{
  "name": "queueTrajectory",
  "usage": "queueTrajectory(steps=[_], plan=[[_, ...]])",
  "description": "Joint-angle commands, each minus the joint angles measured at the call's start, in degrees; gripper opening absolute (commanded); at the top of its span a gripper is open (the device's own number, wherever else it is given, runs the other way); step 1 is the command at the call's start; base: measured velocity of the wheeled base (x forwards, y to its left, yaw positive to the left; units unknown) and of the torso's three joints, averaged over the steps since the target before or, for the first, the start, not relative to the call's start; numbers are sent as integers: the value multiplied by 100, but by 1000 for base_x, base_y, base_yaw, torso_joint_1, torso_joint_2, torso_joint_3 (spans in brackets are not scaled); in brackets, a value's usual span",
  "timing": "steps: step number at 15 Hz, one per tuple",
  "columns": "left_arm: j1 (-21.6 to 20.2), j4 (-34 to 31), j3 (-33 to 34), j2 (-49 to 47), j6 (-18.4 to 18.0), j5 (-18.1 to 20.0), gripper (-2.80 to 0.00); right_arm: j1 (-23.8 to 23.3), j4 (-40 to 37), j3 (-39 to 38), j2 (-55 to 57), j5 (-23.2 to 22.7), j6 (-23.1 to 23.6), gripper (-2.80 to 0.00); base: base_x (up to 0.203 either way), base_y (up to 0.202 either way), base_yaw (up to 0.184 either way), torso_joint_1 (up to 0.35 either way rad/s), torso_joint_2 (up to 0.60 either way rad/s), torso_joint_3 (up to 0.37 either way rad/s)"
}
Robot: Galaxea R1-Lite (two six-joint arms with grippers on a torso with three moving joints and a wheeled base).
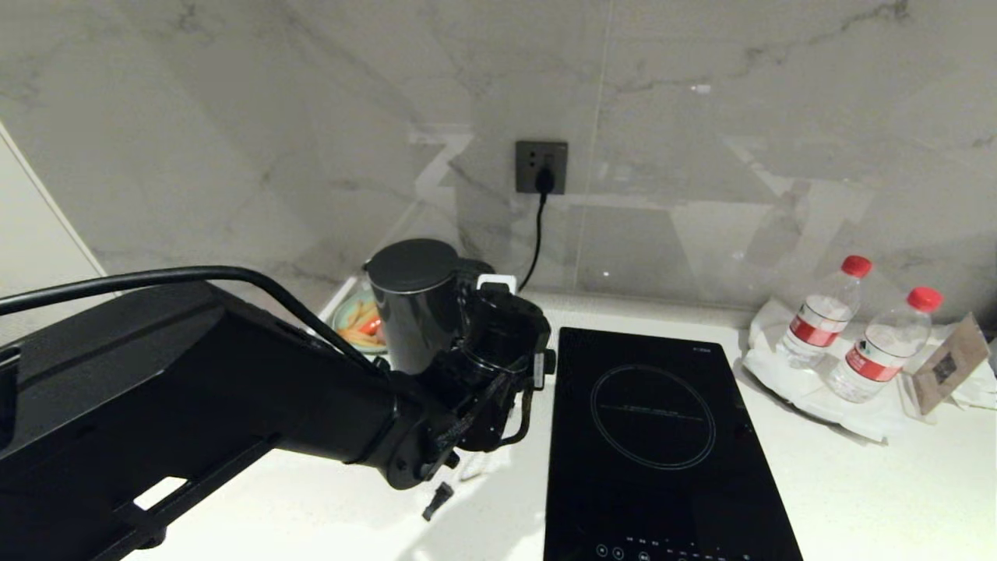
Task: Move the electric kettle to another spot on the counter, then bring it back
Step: Pick up the kettle
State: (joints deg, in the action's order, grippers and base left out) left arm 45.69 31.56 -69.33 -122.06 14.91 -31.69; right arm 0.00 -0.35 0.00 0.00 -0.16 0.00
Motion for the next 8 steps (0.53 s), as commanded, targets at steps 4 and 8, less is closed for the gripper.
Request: queueTrajectory(steps=[4, 8], plan=[[45, 6, -702, -207, -22, -60, 0, 0, 0, 0, 8, -2, 1, -280, 0, 0, 0, 0, 0, 0], [26, -1, -1128, -566, -38, -66, 0, 0, 0, 0, 0, -2, 0, -280, 0, 0, 0, 0, 0, 0]])
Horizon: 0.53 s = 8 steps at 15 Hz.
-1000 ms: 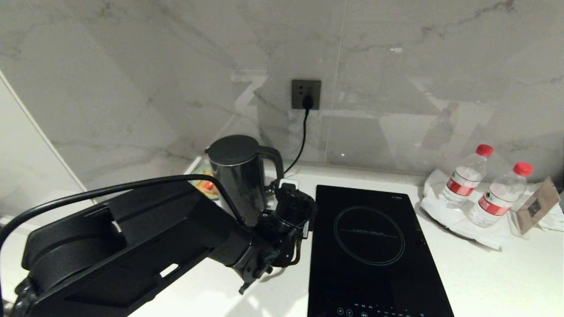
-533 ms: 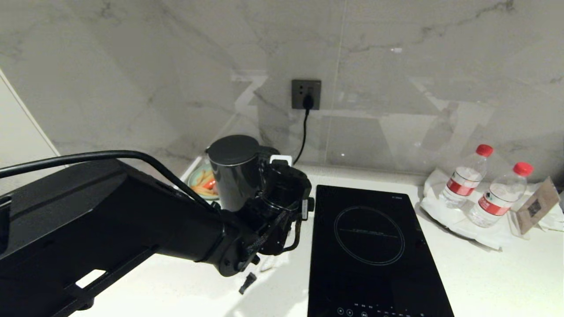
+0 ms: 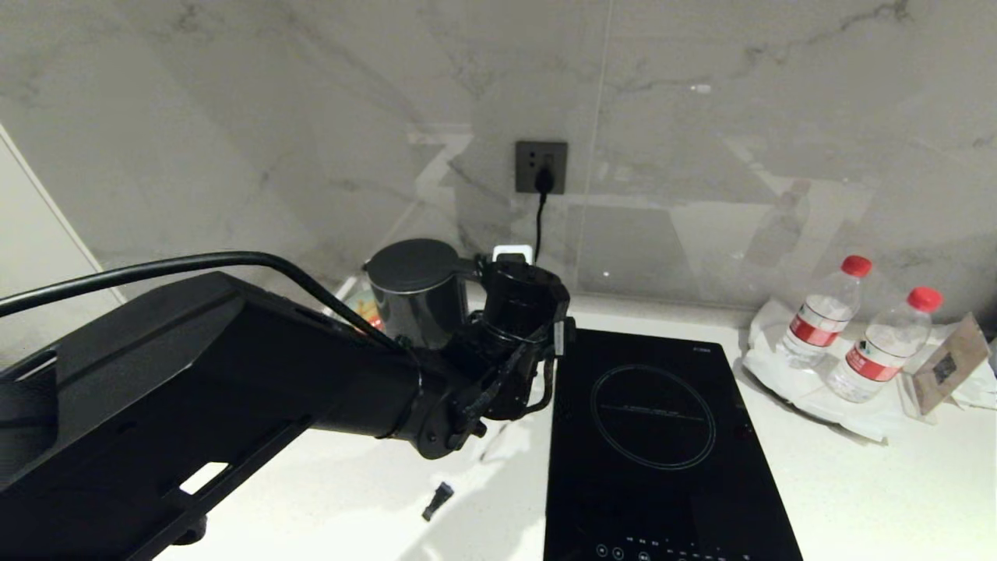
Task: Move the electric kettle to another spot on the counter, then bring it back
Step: Pick up the kettle
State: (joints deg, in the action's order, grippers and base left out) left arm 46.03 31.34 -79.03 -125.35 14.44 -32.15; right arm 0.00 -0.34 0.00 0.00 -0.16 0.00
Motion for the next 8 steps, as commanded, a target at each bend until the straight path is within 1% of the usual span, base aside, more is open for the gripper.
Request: queueTrajectory(steps=[1, 8], plan=[[-26, 19, -271, -336, 7, -19, 0, 0, -1, 0, 9, -2, 1, -280, 0, 0, 0, 0, 0, 0], [-181, -50, -935, -790, -45, 7, 0, 0, -1, 0, 6, -2, 8, -280, 0, 0, 0, 0, 0, 0]])
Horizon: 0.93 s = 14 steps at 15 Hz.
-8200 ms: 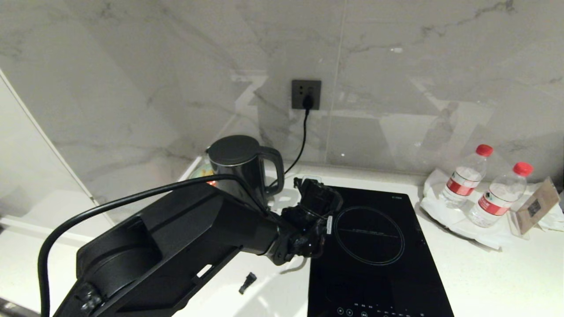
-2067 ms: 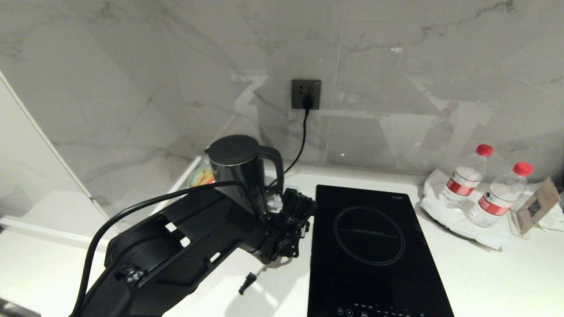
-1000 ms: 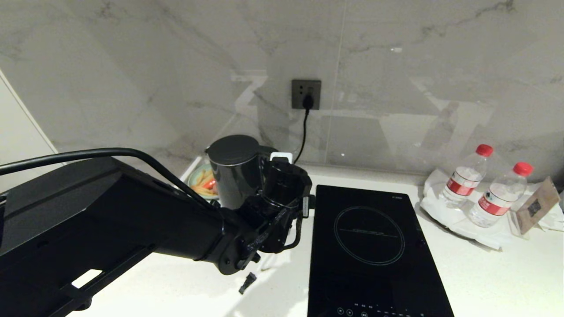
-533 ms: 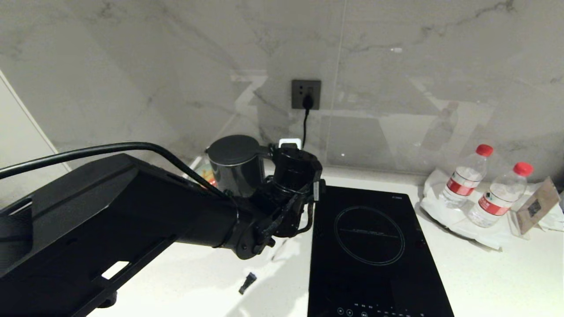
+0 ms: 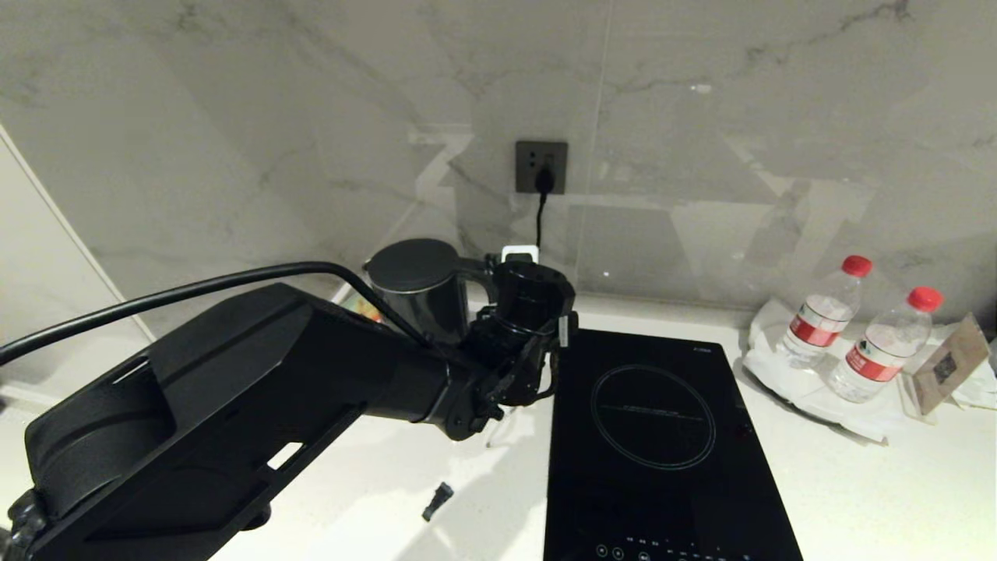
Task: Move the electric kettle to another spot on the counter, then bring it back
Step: Pick up the kettle
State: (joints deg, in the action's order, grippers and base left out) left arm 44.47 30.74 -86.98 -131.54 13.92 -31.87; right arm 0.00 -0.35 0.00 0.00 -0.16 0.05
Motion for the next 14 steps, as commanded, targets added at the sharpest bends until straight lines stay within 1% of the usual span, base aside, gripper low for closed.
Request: queueTrajectory(steps=[1, 4, 5, 8, 10, 14], plan=[[-50, -28, -255, -249, 10, -28, 0, 0, 0, 0, 9, -2, -5, -280, 0, 0, 0, 0, 0, 0], [-123, -112, -545, -424, -25, -26, 0, 0, 0, 0, 6, 3, -1, -280, 0, 0, 0, 0, 0, 0], [-167, -112, -579, -447, -83, -21, 0, 0, 0, 0, 9, -2, -5, -280, 0, 0, 0, 0, 0, 0], [-167, -104, -551, -427, -83, -30, 0, 0, 0, 0, 0, -2, -5, -280, 0, 0, 0, 0, 0, 0], [-117, -104, -534, -384, -83, -29, 0, 0, 0, 0, 0, -2, 4, -280, 0, 0, 0, 0, 0, 0], [115, -95, -356, -259, -49, -85, 0, 0, 0, 0, 9, -2, -5, -280, 0, 0, 0, 0, 0, 0]])
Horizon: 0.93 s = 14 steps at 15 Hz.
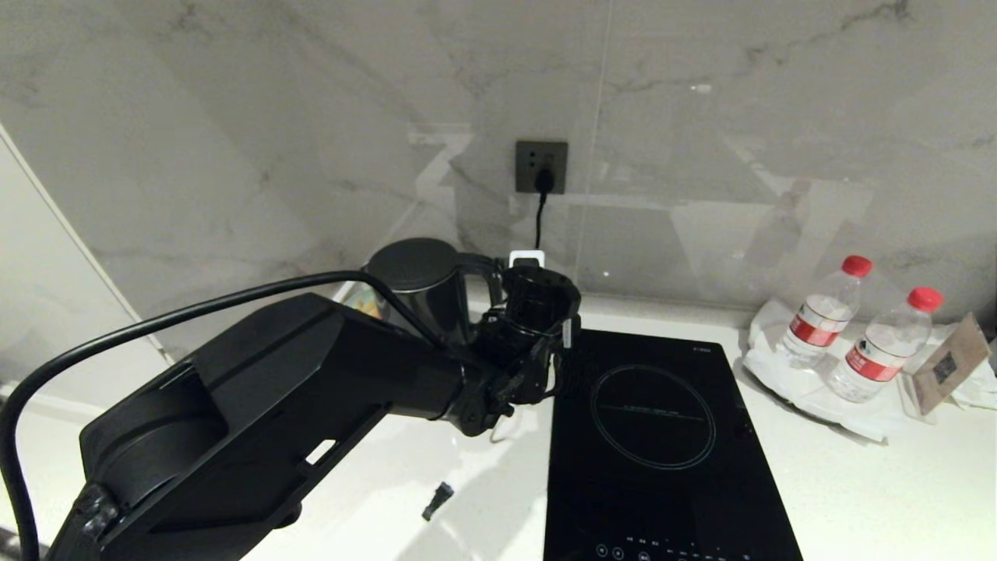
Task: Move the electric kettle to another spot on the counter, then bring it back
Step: Pick up the kettle
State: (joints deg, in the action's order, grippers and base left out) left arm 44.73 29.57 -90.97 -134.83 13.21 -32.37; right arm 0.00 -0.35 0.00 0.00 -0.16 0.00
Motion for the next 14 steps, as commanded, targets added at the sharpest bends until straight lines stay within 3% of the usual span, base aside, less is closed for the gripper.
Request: queueTrajectory(steps=[1, 3, 14], plan=[[133, 22, 3, 45, 17, -178, 0, 0, 0, 0, 9, -2, 4, -280, 0, 0, 0, 0, 0, 0], [229, 22, -56, -57, 7, -707, 0, 0, 0, 0, 1, -2, 3, -280, 0, 0, 0, 0, 0, 0], [320, 13, -592, -401, -12, -1052, 0, 0, 0, 0, 0, -2, 3, -280, 0, 0, 0, 0, 0, 0]])
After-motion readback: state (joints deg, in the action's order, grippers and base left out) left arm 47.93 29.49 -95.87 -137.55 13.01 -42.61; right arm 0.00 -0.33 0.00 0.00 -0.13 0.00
